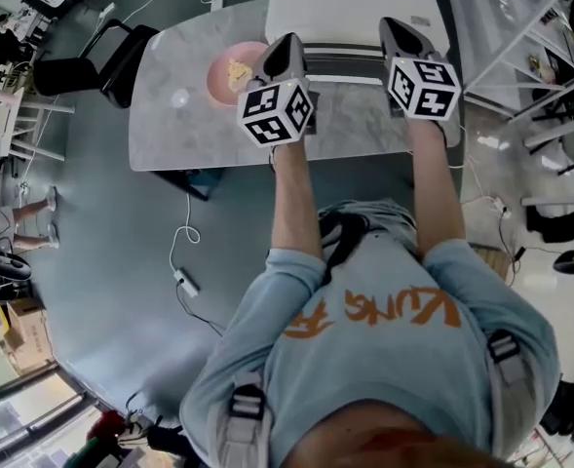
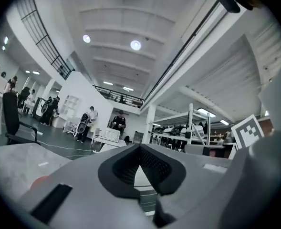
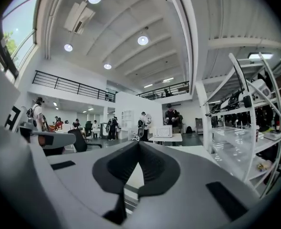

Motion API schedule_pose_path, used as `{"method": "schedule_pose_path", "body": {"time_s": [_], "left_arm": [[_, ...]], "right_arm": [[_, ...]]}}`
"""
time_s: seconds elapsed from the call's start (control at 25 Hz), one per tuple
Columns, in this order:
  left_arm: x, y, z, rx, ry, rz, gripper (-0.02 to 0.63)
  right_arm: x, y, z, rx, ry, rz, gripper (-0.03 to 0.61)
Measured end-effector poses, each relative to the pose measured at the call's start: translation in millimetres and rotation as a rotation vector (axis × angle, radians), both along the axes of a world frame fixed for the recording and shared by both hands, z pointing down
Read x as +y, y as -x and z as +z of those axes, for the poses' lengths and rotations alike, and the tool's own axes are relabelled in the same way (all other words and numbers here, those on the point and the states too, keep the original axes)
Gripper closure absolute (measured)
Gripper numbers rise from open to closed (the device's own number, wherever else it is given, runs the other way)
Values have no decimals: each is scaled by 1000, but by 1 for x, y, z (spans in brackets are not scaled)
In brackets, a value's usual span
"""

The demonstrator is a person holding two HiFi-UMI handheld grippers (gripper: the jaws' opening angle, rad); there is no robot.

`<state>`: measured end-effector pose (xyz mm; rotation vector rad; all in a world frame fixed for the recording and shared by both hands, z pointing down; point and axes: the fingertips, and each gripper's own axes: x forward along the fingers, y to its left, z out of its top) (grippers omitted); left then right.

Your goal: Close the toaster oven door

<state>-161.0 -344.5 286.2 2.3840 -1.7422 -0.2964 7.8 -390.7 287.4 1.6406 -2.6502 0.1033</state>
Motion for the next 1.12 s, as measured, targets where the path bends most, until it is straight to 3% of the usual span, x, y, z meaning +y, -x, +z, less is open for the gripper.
{"method": "schedule_pose_path", "body": {"time_s": [0.16, 0.44, 0.84, 1.12], "left_arm": [[2, -12, 11, -65, 22, 2, 614], [1, -3, 18, -144, 43, -84, 612], [0, -1, 23, -160, 42, -110, 612], [3, 7, 27, -130, 46, -118, 612]], "right_arm": [[7, -8, 9, 22, 5, -15, 583], [13, -3, 16, 57, 0, -30, 581], [15, -10, 18, 63, -15, -27, 581], [17, -8, 20, 66, -21, -28, 581]]}}
